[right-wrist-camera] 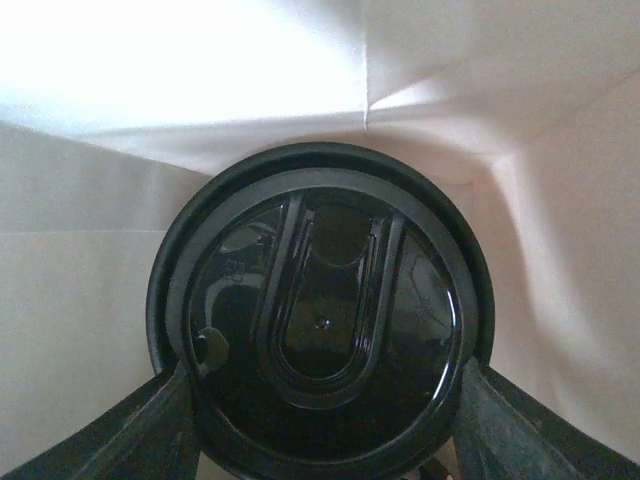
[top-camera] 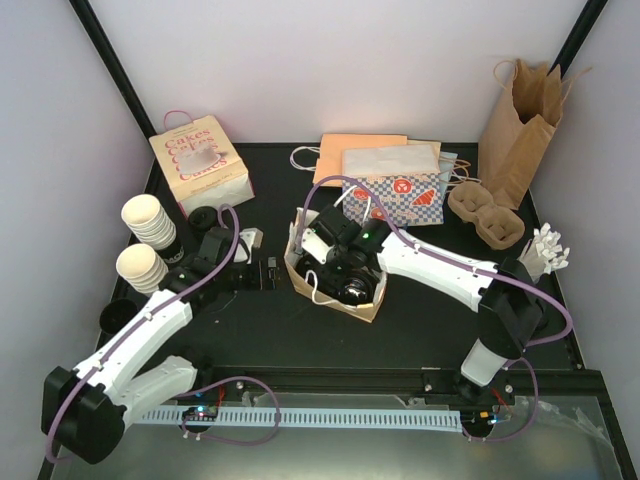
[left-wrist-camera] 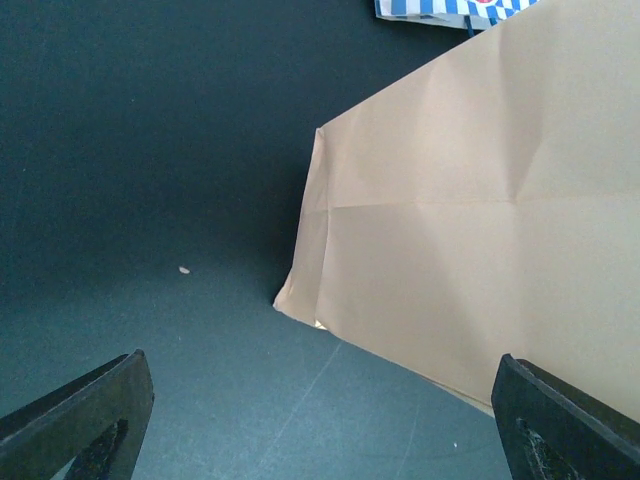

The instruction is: Pack the takeout coffee

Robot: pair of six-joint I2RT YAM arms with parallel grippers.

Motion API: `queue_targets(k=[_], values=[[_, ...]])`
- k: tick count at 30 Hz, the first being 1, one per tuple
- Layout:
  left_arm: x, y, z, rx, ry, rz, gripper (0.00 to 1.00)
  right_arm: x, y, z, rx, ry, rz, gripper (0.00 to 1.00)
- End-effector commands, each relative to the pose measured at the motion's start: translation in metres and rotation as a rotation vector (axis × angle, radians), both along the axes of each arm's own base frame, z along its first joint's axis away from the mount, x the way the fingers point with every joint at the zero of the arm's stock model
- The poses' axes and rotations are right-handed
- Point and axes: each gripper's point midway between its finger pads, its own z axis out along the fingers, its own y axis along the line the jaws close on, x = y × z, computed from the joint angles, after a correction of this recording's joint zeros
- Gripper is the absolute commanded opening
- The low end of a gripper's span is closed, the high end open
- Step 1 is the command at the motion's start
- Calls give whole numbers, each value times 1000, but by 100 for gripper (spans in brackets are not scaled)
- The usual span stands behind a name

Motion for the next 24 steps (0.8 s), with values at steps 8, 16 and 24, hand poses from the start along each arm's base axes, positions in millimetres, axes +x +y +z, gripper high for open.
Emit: queue_targets(k=[8, 16, 24], values=[[5, -10, 4, -43, -26, -33, 95, -17, -81, -87, -396, 140, -85, 62], [4, -8, 11, -41, -56, -30, 95, -12, -74, -76, -252, 203, -136, 62], [3, -9, 11, -49, -55, -38, 95, -18, -63, -72, -163, 267, -143, 62]])
